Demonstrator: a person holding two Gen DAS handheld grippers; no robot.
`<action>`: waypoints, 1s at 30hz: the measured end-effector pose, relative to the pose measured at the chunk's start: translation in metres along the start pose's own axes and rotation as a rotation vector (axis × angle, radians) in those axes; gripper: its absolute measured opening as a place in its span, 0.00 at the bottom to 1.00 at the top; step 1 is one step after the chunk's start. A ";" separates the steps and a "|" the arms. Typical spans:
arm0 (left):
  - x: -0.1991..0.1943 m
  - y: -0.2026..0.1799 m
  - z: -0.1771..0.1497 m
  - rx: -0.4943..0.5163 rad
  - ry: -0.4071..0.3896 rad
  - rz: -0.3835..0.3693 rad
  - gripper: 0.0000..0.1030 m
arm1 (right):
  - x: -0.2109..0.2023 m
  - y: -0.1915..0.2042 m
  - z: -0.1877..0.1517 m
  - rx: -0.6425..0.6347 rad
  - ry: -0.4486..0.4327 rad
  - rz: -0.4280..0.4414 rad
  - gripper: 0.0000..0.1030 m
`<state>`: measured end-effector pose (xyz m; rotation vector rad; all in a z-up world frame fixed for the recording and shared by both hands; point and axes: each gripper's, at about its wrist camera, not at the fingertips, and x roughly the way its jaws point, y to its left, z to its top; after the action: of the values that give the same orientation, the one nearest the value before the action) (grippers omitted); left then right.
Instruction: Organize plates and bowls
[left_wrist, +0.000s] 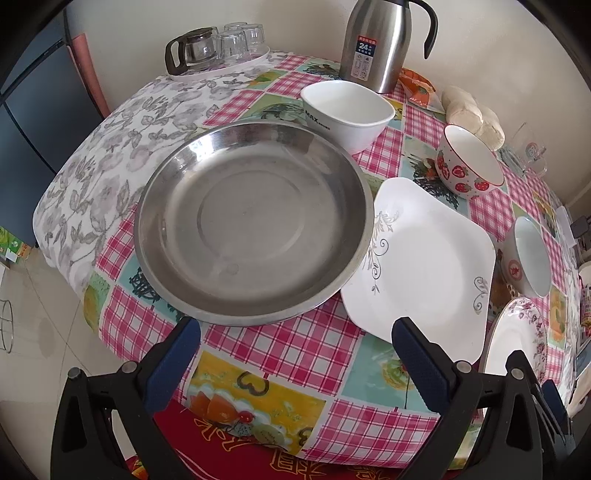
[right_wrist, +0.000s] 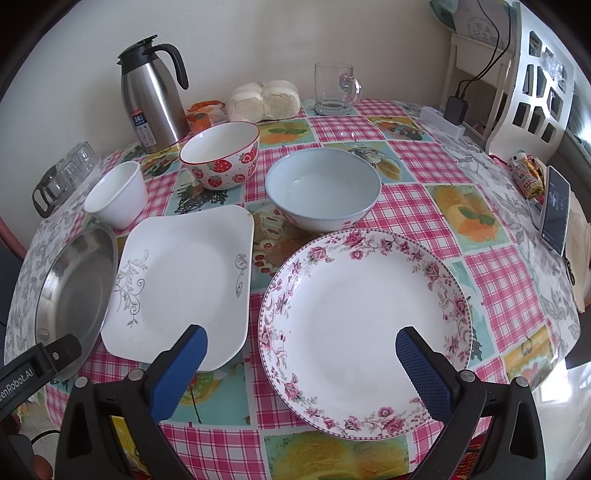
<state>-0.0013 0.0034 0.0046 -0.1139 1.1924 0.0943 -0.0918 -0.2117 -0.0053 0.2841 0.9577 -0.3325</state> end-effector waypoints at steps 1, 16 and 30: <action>0.000 0.001 0.000 -0.003 0.000 0.000 1.00 | 0.000 0.000 0.000 0.000 0.000 0.000 1.00; 0.000 0.001 0.000 -0.008 0.002 -0.001 1.00 | 0.000 0.001 0.000 -0.001 0.001 -0.001 1.00; 0.002 0.004 0.000 -0.022 0.005 -0.004 1.00 | 0.001 0.005 -0.001 -0.010 -0.001 -0.003 1.00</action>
<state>-0.0016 0.0077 0.0025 -0.1363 1.1965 0.1039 -0.0903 -0.2072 -0.0064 0.2739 0.9586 -0.3303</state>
